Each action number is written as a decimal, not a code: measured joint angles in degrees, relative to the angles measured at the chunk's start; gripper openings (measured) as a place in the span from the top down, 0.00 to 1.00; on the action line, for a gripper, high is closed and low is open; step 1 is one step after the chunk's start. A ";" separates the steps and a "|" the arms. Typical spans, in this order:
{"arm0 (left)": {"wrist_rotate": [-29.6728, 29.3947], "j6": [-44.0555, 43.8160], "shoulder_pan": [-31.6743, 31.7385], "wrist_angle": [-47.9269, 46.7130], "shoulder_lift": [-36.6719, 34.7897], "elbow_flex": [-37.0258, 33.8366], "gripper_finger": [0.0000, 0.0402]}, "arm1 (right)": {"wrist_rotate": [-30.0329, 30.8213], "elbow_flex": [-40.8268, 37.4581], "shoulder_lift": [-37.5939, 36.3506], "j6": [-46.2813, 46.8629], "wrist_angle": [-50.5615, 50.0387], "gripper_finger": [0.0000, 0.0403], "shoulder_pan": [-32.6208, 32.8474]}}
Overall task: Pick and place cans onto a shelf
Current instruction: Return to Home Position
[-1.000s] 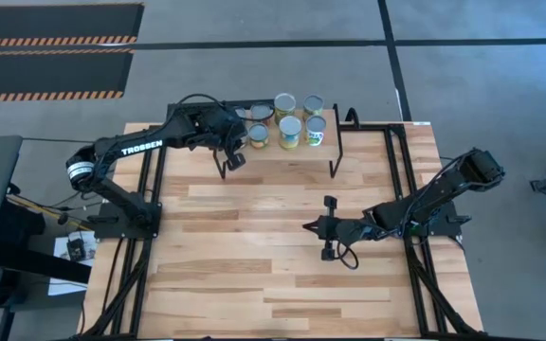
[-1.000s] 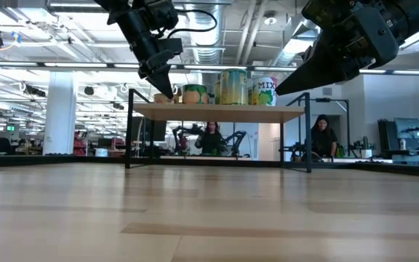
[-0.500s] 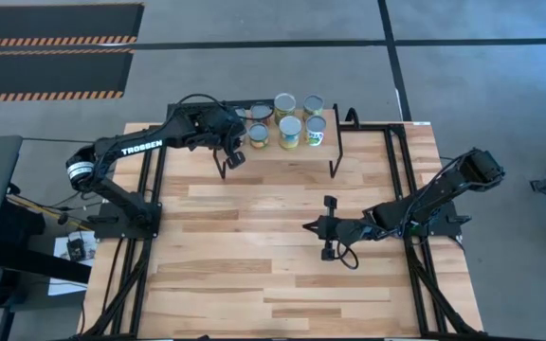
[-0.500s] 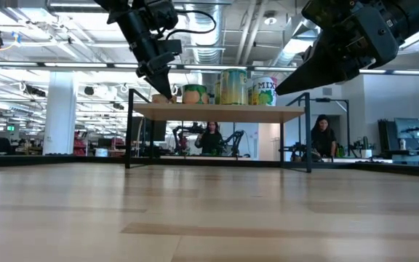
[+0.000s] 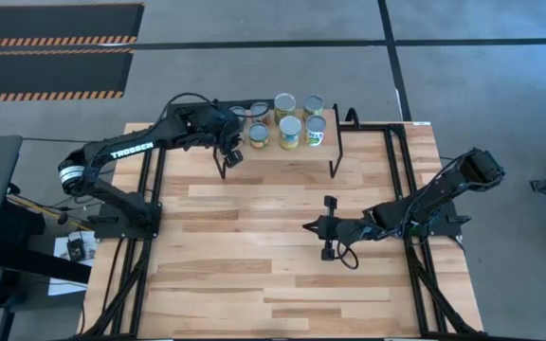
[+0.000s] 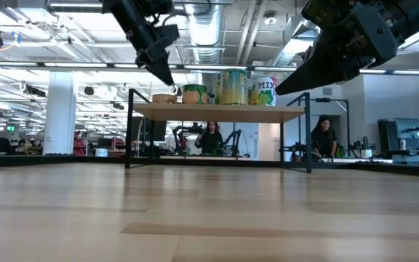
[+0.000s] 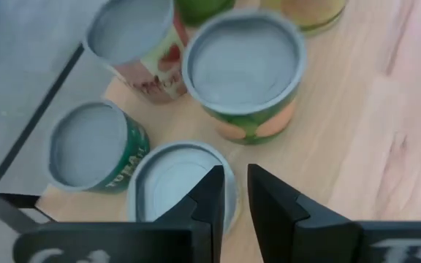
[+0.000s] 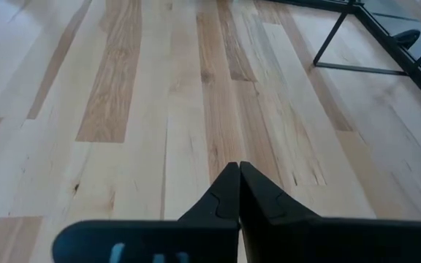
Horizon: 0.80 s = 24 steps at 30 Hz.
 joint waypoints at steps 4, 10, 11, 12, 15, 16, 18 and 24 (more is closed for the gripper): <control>1.47 0.02 -2.18 0.25 -3.09 -0.06 0.87 | 0.05 0.00 0.00 -0.48 0.02 0.97 0.00; 7.14 1.54 -9.07 15.84 -9.95 -10.01 0.93 | 0.28 -3.23 0.29 -5.54 11.35 0.98 -0.25; 7.87 1.16 -10.33 19.57 -11.10 -12.38 0.95 | 0.23 -4.72 0.73 -6.83 15.38 0.98 -0.45; 8.44 0.82 -11.74 23.41 -12.23 -14.88 0.96 | -0.01 -6.39 0.90 -7.96 18.79 0.98 -0.58; 9.07 0.74 -15.82 33.35 -15.10 -22.07 0.99 | -1.42 -10.79 0.76 -10.08 27.88 0.98 -1.26; 9.06 1.28 -17.08 36.27 -15.99 -24.31 0.99 | -1.74 -12.03 0.61 -10.43 30.23 0.98 -1.48; 9.05 2.26 -19.43 42.09 -17.48 -28.48 0.99 | -3.32 -14.86 -1.27 -11.38 33.12 0.98 -2.02; 9.04 0.40 -23.52 55.27 -21.61 -40.51 0.99 | -4.99 -18.49 -8.83 -13.21 32.42 0.98 -3.78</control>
